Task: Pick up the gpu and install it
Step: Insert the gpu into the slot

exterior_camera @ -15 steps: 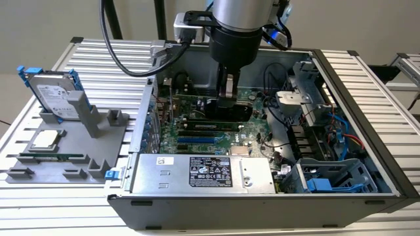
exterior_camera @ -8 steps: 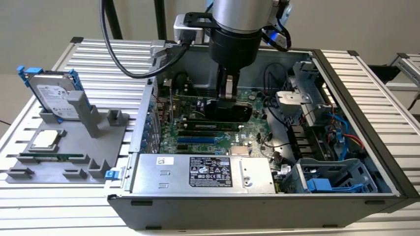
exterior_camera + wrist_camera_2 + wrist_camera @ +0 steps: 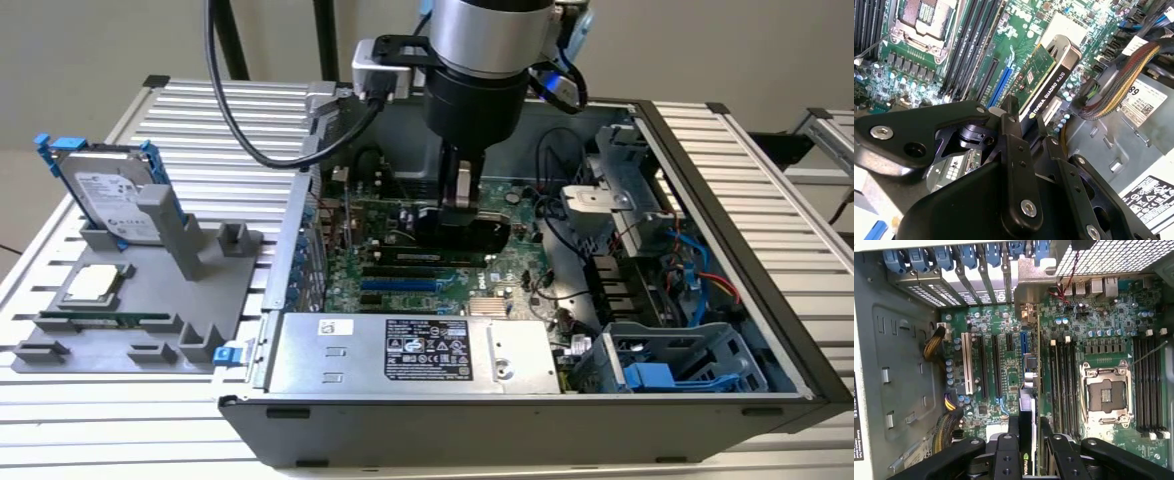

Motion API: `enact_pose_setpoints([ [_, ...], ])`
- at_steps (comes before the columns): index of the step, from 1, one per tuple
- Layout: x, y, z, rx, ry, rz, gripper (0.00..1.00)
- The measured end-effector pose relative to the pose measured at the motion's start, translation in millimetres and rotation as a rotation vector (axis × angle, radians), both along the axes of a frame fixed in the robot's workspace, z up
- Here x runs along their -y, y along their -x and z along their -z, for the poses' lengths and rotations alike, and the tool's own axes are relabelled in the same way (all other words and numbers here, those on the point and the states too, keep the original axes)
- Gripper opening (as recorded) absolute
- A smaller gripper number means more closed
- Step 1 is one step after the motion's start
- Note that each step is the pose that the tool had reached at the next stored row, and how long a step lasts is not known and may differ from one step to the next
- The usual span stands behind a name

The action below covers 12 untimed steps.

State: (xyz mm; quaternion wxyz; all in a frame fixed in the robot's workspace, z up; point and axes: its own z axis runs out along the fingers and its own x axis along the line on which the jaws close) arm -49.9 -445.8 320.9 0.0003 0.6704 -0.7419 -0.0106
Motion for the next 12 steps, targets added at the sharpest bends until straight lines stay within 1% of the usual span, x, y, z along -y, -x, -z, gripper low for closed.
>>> enact_pose_setpoints([
  [5, 0.0, 1.0, 4.9, 0.0000, 0.0002, 0.000, 0.00],
  [12, 0.0, 4.0, 15.6, 0.0000, 0.0002, -0.003, 0.00],
])
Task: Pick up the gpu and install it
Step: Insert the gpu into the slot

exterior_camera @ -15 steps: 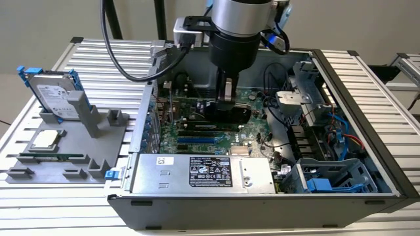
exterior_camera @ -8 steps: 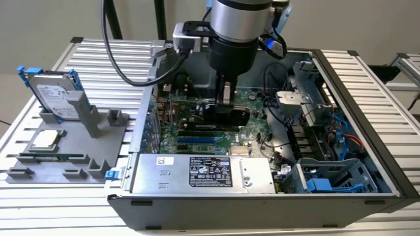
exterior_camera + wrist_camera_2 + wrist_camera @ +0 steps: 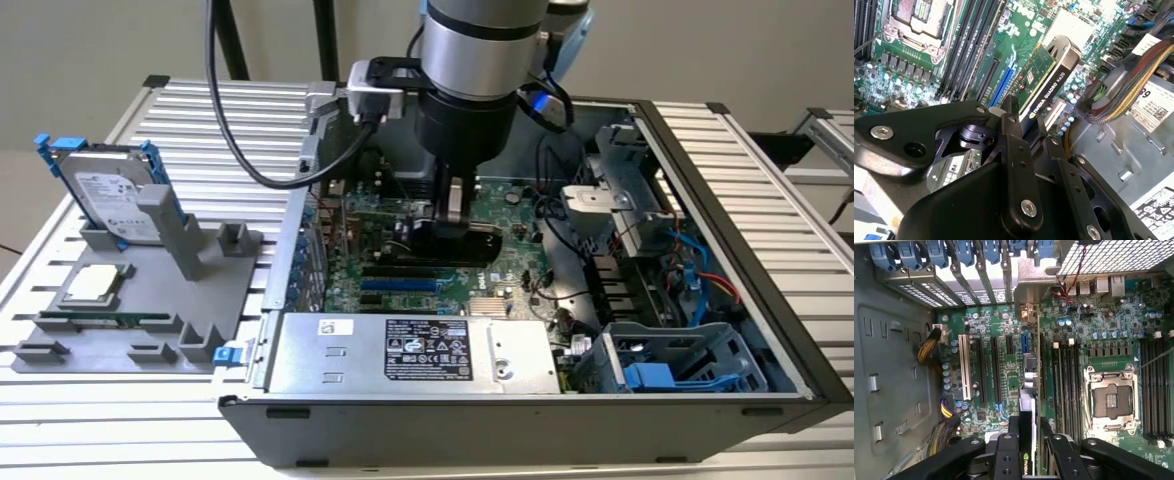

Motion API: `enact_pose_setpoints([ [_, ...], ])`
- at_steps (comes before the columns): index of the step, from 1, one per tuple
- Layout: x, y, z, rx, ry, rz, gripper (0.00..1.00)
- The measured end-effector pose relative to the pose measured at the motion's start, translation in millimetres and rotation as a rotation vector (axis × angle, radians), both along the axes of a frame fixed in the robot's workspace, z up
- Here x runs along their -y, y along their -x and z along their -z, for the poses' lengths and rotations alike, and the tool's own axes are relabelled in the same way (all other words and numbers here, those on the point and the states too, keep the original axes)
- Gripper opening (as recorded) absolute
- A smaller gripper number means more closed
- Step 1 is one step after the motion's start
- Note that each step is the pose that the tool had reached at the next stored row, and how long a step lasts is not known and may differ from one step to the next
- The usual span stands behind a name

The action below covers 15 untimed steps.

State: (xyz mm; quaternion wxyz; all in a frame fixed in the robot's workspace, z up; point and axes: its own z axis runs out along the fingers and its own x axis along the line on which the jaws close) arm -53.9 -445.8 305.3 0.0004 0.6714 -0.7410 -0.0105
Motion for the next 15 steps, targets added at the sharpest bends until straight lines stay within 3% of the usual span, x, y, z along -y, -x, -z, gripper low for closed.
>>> enact_pose_setpoints([
  [8, 0.0, 2.3, 7.7, 0.0000, -0.0001, -0.001, 0.00],
  [15, 0.0, 2.5, 8.1, -0.0011, 0.0000, -0.001, 0.00],
])
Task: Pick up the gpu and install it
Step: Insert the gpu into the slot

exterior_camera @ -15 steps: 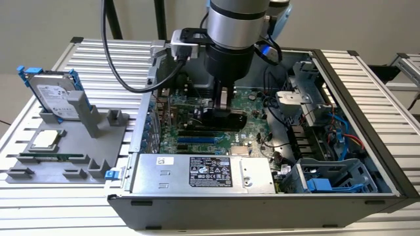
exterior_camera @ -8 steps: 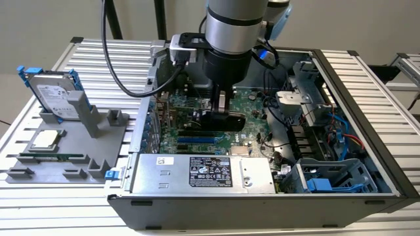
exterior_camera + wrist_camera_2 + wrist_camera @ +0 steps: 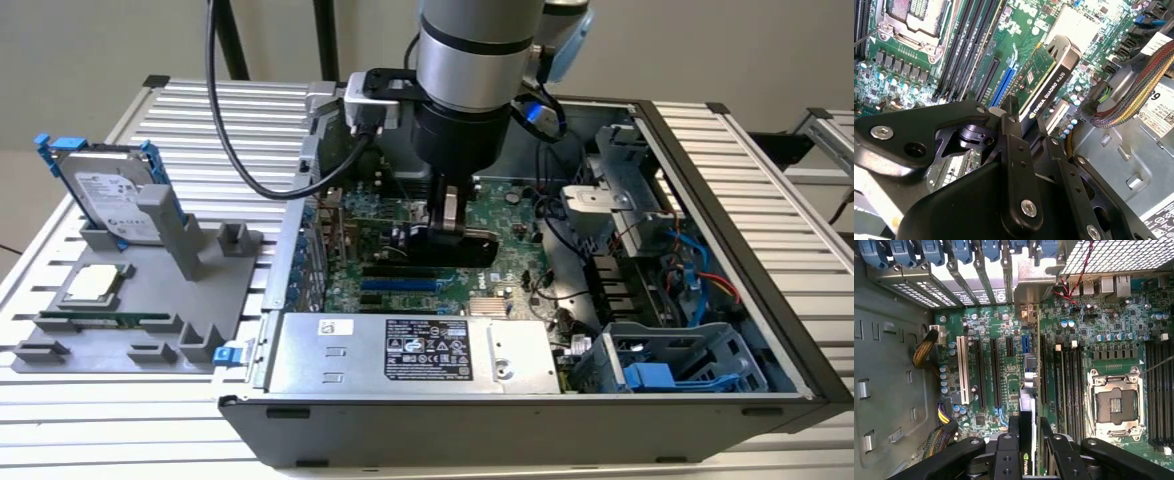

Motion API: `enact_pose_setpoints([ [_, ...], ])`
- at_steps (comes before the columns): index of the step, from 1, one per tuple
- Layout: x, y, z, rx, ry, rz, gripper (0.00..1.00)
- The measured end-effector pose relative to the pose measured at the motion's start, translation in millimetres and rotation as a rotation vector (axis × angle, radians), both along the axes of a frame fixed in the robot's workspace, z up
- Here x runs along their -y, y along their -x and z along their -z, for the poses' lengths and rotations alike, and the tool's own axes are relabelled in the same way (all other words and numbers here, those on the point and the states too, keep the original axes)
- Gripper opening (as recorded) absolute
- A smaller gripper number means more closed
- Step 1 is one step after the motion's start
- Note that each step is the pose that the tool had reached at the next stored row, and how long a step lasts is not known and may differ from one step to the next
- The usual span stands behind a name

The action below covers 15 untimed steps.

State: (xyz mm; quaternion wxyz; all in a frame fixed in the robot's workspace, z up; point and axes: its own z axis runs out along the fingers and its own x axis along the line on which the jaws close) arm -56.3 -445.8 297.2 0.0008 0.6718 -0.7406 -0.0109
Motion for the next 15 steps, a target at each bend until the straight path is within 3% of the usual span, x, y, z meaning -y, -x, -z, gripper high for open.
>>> enact_pose_setpoints([
  [15, 0.0, 1.2, 3.9, -0.0001, 0.0001, 0.000, 0.00],
])
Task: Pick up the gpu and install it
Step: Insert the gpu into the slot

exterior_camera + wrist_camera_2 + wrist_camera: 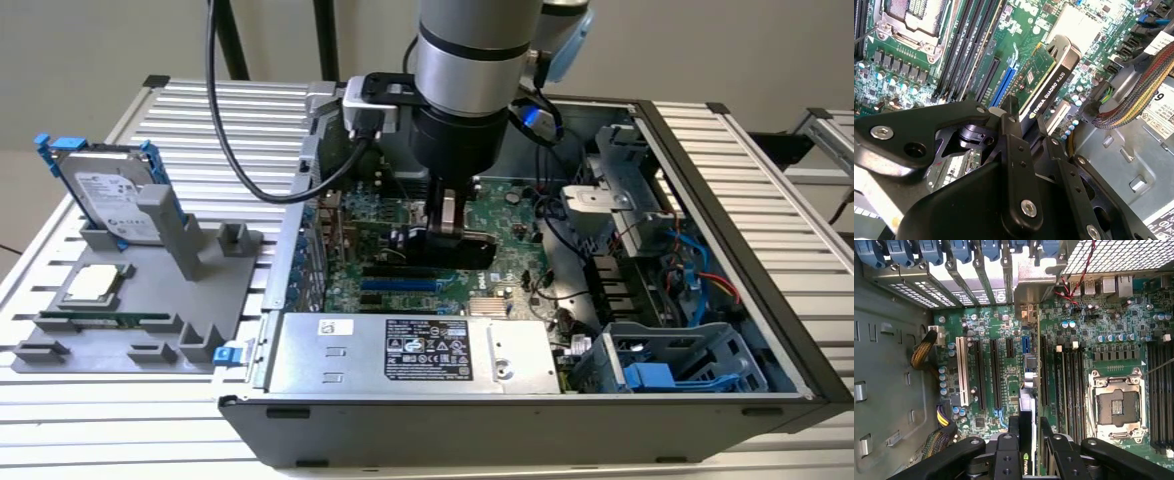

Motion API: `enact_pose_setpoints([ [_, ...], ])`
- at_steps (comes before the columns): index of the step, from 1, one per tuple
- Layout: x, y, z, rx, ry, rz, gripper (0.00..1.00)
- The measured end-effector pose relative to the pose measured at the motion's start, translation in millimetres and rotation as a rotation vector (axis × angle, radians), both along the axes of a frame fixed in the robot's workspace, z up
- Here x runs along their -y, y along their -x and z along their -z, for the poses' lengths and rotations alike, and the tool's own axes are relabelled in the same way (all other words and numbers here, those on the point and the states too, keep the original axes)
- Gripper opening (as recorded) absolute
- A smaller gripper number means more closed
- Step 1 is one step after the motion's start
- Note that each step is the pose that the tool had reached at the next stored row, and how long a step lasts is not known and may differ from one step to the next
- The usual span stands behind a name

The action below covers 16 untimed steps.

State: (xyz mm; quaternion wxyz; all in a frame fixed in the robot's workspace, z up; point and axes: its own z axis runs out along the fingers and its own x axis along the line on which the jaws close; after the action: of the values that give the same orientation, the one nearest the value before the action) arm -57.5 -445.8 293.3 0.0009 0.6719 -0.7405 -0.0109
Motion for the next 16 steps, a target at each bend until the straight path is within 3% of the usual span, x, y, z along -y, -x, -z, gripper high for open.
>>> enact_pose_setpoints([
  [16, 0.0, 1.7, 3.9, 0.0000, 0.0000, 0.000, 0.00],
])
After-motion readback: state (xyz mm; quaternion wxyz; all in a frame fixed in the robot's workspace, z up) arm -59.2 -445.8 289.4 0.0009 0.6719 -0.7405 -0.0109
